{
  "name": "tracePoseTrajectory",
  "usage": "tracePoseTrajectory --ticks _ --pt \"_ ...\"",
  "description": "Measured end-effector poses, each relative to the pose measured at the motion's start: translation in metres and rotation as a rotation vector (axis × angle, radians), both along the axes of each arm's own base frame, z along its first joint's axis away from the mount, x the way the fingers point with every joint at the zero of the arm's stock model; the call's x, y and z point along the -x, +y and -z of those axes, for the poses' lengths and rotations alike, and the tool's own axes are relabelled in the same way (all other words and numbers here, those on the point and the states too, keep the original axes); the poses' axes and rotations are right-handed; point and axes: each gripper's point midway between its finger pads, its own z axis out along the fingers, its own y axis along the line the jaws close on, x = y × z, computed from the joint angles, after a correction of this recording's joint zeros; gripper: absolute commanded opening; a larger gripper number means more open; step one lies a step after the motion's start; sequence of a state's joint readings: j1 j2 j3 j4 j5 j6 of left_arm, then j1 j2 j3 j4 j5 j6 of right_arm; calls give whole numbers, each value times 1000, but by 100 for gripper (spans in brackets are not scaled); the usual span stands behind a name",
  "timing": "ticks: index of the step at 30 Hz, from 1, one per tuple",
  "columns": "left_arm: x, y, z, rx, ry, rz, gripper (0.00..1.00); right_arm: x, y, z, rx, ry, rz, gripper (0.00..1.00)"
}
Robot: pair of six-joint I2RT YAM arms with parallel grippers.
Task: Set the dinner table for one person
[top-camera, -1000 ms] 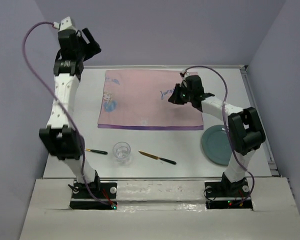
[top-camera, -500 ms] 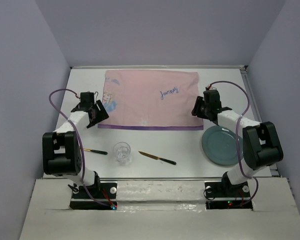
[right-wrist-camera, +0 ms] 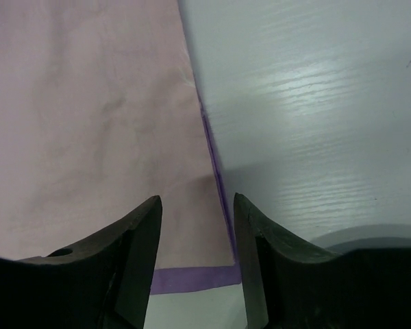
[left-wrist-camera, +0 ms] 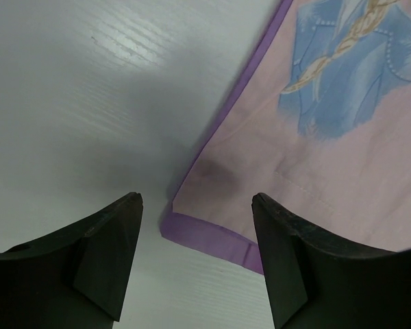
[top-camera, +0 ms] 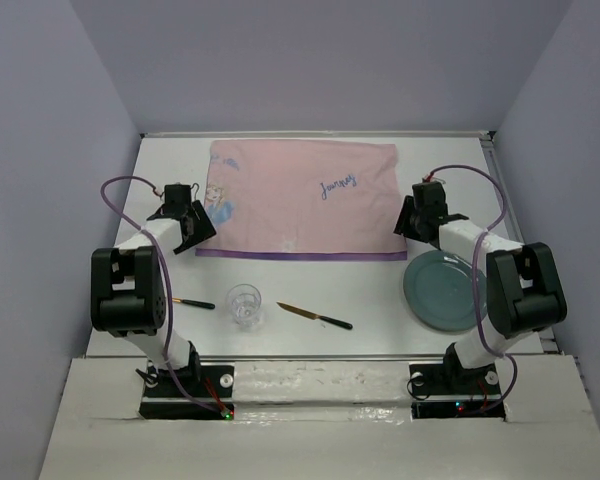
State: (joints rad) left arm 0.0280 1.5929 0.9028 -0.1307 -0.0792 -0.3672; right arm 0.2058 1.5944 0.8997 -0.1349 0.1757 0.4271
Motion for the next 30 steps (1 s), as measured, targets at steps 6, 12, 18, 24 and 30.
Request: tracePoseTrajectory --ticks 6,12,18,24,30 --pt "4 0 18 0 53 4 68 2 -8 20 -17 57 25 41" --pt "4 0 19 -6 57 11 56 4 -2 31 -57 83 35 27" --pt "3 -1 21 -17 57 27 26 8 -7 34 -76 73 77 4" --pt "4 -8 22 -3 58 58 0 30 -15 32 -78 79 108 0" --pt "12 -14 22 23 49 75 0 41 -20 29 -80 71 130 1"
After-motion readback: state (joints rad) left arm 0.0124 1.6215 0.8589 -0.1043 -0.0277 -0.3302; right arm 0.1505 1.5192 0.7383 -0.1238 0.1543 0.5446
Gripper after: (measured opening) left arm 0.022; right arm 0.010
